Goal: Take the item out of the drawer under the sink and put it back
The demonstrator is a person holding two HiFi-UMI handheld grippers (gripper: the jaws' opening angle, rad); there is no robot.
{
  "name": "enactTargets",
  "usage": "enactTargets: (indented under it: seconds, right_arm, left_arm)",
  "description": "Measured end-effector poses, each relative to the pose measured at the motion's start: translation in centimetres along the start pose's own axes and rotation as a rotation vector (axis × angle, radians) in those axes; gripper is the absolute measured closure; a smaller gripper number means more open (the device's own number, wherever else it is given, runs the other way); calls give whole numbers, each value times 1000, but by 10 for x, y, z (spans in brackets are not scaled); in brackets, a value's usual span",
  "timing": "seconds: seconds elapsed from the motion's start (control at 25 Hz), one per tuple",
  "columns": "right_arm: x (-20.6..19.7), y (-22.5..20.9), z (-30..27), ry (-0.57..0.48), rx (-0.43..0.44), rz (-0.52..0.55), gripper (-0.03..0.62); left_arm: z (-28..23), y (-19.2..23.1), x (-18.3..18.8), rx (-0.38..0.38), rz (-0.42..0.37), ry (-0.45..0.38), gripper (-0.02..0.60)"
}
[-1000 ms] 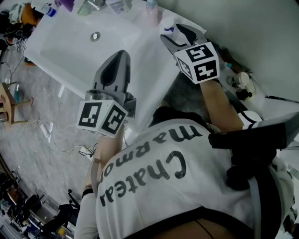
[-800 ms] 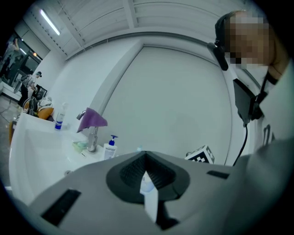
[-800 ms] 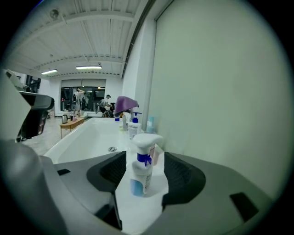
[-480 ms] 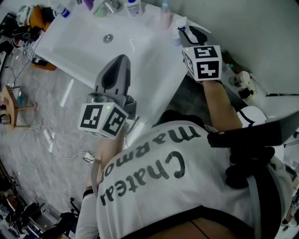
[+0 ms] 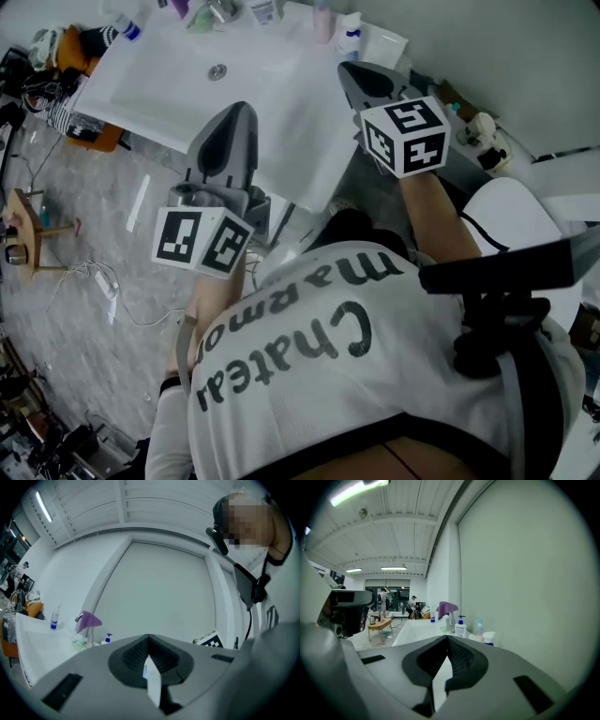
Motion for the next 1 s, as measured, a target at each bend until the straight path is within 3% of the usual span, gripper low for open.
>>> enactTargets:
  seconds: [0.4,0.6,1.0]
  right_arm:
    - [-16,79,65,14,29,66,583]
    - [-18,80,84,31,15,67,583]
    - [-10,76,91,26,-4,77,583]
  left_arm:
    - [53,-31,-13,-64,55,32,577]
    - [52,-49,-20,-112,72,35,577]
    - [47,-53,-16,-128,81,12,577]
Point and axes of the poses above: the fingertips, and each gripper's own axes: z backward along the fingers, y to its left, x out of its top, the point moved 5 cm from there along z, backward along the fingers, and after that the axes turned 1 degree about -x, right-handed, at the moved point
